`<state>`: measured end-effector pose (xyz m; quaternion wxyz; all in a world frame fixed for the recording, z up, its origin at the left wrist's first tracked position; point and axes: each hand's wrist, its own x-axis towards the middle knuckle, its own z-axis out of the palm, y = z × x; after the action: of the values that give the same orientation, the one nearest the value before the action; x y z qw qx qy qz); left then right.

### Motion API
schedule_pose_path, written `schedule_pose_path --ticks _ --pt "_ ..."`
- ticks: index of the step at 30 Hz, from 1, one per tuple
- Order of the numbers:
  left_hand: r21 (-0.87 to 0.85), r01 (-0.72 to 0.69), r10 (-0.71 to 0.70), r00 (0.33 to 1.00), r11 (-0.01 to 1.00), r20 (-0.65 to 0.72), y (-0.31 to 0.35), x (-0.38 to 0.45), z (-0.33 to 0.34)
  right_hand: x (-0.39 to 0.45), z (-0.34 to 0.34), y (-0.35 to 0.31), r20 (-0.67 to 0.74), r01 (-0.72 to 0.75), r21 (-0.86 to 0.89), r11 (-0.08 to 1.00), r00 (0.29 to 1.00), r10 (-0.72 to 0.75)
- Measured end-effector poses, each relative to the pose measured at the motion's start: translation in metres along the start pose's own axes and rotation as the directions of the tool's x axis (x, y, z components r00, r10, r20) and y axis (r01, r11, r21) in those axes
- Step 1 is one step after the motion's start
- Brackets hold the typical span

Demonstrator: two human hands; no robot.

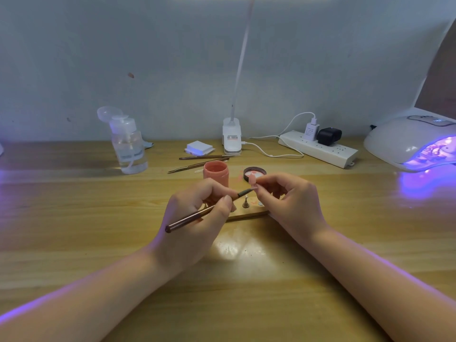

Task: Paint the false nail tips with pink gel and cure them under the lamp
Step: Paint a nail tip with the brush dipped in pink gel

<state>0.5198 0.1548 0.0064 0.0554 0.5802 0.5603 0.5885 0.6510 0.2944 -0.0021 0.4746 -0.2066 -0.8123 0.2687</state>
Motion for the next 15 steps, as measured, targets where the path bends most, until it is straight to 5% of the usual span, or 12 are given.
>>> schedule_pose_path --ticks 15 --pt "-0.065 0.061 -0.066 0.995 0.996 -0.074 0.0002 0.0012 0.0013 -0.0009 0.0005 0.0006 -0.005 -0.003 0.007 1.0 1.0 0.003"
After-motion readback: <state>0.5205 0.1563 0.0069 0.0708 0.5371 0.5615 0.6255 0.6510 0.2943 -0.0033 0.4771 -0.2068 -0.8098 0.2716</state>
